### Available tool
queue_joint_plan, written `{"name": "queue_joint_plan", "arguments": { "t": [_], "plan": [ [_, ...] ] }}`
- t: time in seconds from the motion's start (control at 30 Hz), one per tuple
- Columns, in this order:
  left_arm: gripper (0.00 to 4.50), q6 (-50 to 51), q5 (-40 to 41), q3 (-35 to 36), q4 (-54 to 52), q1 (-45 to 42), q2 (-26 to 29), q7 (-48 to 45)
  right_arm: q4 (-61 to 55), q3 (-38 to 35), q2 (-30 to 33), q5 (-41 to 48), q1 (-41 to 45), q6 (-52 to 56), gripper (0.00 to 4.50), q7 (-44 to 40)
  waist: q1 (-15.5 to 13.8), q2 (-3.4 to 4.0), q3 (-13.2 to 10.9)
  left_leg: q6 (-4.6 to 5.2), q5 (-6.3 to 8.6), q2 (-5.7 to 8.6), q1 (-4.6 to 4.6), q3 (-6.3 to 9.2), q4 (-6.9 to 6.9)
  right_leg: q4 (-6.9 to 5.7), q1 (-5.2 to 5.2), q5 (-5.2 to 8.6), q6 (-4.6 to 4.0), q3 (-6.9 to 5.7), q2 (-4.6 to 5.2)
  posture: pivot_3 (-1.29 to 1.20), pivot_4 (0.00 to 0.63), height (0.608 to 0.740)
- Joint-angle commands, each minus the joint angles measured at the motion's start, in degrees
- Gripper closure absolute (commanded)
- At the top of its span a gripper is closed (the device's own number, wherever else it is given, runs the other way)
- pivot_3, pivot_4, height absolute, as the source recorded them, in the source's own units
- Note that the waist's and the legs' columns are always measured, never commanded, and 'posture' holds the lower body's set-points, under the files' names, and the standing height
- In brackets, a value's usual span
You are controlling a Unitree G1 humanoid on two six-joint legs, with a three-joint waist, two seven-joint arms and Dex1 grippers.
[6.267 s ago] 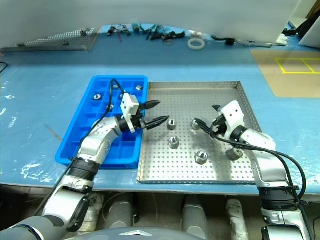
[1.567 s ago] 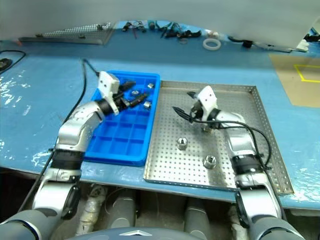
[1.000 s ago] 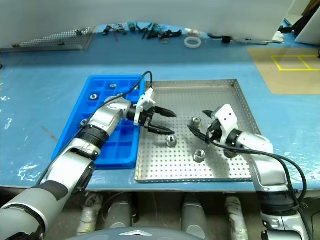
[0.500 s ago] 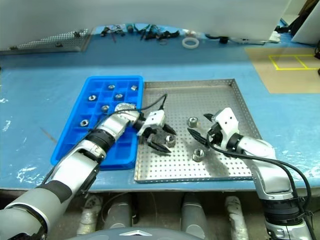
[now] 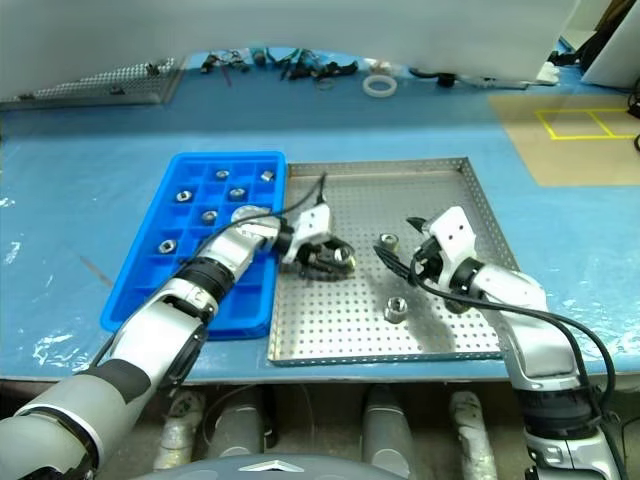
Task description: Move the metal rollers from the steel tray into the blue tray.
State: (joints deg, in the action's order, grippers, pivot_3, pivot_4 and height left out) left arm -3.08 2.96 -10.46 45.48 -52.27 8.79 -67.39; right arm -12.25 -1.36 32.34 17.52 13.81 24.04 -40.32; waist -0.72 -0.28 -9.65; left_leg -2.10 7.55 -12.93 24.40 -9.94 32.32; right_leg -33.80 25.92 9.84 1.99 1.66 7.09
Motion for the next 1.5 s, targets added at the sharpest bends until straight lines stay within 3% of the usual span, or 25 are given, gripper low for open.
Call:
{"name": "queue_joint_plan", "arguments": {
  "t": [0.03,0.27,0.6,0.83,1.23,1.37,1.47,1.5],
  "plan": [
    [2.77,3.1,2.7,6.3,-14.7,6.2,0.9,11.9,6.6,3.0,-1.1,-1.3,6.2,-4.6,0.0,-4.0,-0.2,0.0,0.0,0.01,0.0,-0.01,0.03,0.0,-0.01,0.0,0.01,0.0,0.0,-0.03,0.0,-0.08,0.15,0.74],
    [2.77,13.2,3.7,13.0,-46.5,24.4,-0.4,32.9,26.2,7.7,-7.5,-3.3,20.1,-13.0,0.0,-11.5,-2.7,-0.03,0.0,0.05,0.01,-0.18,0.33,0.05,0.05,0.03,0.11,0.01,-0.02,-0.31,-0.03,0.17,0.15,0.74],
    [2.77,20.9,-2.2,13.8,-69.6,42.9,-0.2,49.3,43.9,10.6,-14.9,-5.7,30.9,-20.7,0.0,-19.7,-8.1,-0.02,0.0,0.03,0.01,-0.43,0.79,0.35,0.33,0.01,0.14,0.0,-0.05,-0.84,-0.05,0.4,0.15,0.74],
    [2.77,27.8,-5.8,15.9,-77.7,52.5,-0.9,58.1,52.5,10.8,-17.8,-7.5,35.0,-25.5,0.0,-22.8,-9.8,-0.02,0.0,-0.13,-0.08,-0.81,0.85,0.47,0.33,-0.06,0.06,0.01,-0.11,-1.42,-0.13,0.49,0.15,0.74],
    [2.77,33.4,-8.5,13.1,-82.3,60.5,-4.4,65.5,59.7,10.0,-20.2,-9.5,37.7,-30.4,0.0,-23.0,-13.0,0.03,0.0,-0.22,-0.12,-0.81,0.94,0.72,0.31,-0.06,0.04,0.02,-0.16,-1.59,-0.16,0.53,0.15,0.74],
    [1.41,34.0,-9.3,11.0,-83.1,63.7,-6.2,67.2,61.7,9.6,-20.4,-10.1,38.3,-31.9,0.0,-22.4,-13.3,0.1,0.0,-0.23,-0.13,-0.82,0.94,0.74,0.31,-0.05,0.04,0.02,-0.15,-1.59,-0.17,0.53,0.15,0.74],
    [0.48,32.3,-5.8,12.0,-82.6,60.5,-6.1,64.8,61.4,8.9,-20.5,-9.4,38.5,-31.5,0.0,-22.1,-14.1,0.19,0.1,-0.23,-0.13,-0.81,0.91,0.77,0.27,-0.05,0.02,0.02,-0.15,-1.6,-0.17,0.51,0.15,0.74],
    [0.48,31.4,-3.8,11.8,-81.9,58.7,-5.4,62.5,61.0,8.3,-20.3,-8.9,38.6,-31.0,0.0,-21.8,-14.3,0.19,0.1,-0.24,-0.13,-0.81,0.92,0.81,0.27,-0.05,0.02,0.02,-0.16,-1.6,-0.22,0.49,0.15,0.74]
  ]
}}
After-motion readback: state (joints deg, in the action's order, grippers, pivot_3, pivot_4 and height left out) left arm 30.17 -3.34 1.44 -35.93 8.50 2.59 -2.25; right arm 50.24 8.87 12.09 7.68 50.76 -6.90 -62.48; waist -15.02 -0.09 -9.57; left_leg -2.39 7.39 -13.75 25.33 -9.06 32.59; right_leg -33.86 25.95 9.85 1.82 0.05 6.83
